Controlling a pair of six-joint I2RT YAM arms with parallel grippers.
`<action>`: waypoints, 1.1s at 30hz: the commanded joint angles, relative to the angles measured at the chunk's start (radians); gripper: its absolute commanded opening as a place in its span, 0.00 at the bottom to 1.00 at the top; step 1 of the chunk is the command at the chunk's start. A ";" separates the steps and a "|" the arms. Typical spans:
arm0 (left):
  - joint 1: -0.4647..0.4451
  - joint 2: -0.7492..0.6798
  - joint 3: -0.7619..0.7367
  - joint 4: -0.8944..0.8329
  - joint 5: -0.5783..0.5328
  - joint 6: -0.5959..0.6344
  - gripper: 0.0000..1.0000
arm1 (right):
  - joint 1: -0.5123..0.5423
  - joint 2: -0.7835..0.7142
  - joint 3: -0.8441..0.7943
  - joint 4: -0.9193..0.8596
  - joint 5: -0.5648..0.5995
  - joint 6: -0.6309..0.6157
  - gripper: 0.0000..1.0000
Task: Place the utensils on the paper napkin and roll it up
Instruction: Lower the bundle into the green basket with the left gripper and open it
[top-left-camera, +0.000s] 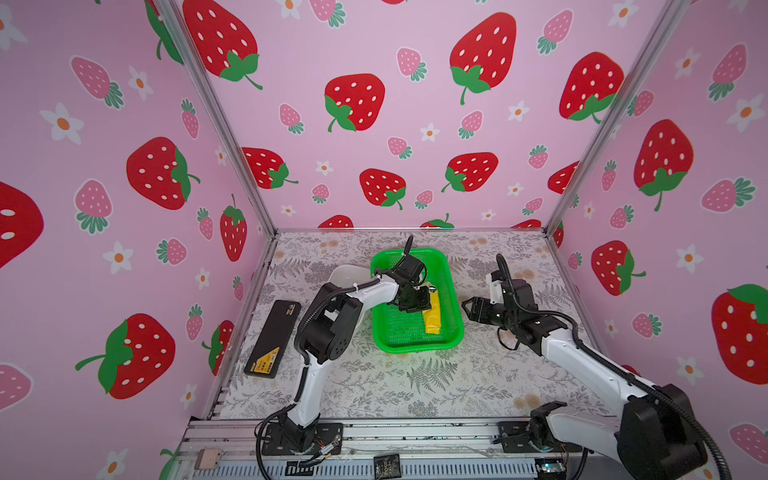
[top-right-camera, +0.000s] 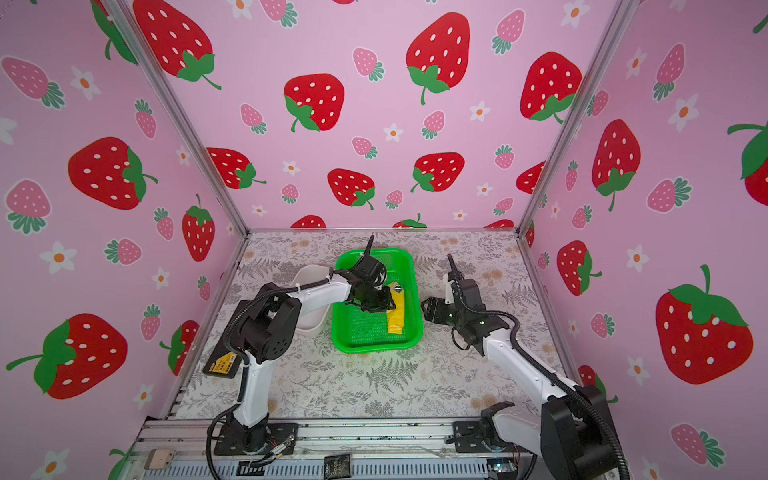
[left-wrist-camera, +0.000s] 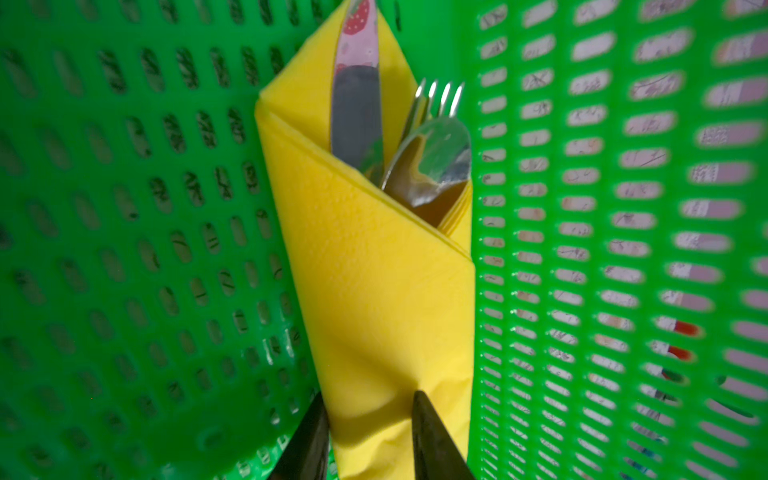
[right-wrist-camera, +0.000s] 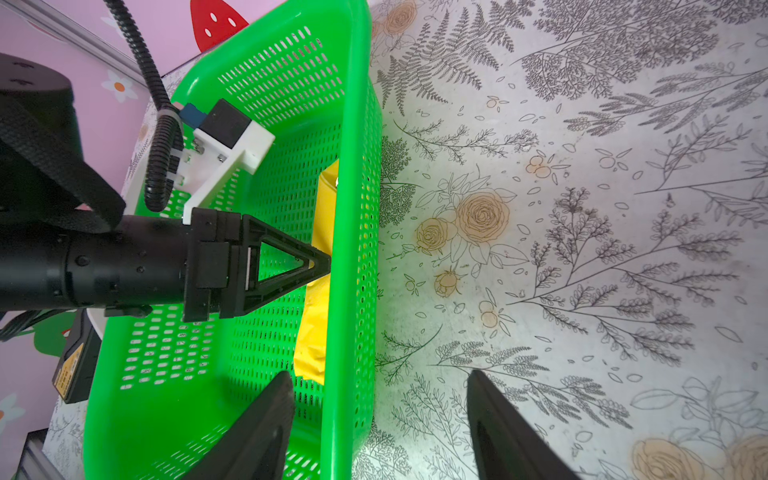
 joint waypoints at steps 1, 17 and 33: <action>-0.003 0.027 0.017 0.012 0.055 -0.006 0.34 | -0.004 0.001 -0.004 0.009 -0.002 0.007 0.68; -0.004 -0.127 -0.114 0.003 0.037 -0.025 0.50 | -0.005 0.019 0.005 0.011 -0.005 0.007 0.68; -0.034 -0.059 -0.100 -0.059 0.010 0.030 0.31 | -0.005 0.024 0.003 0.009 -0.006 0.010 0.68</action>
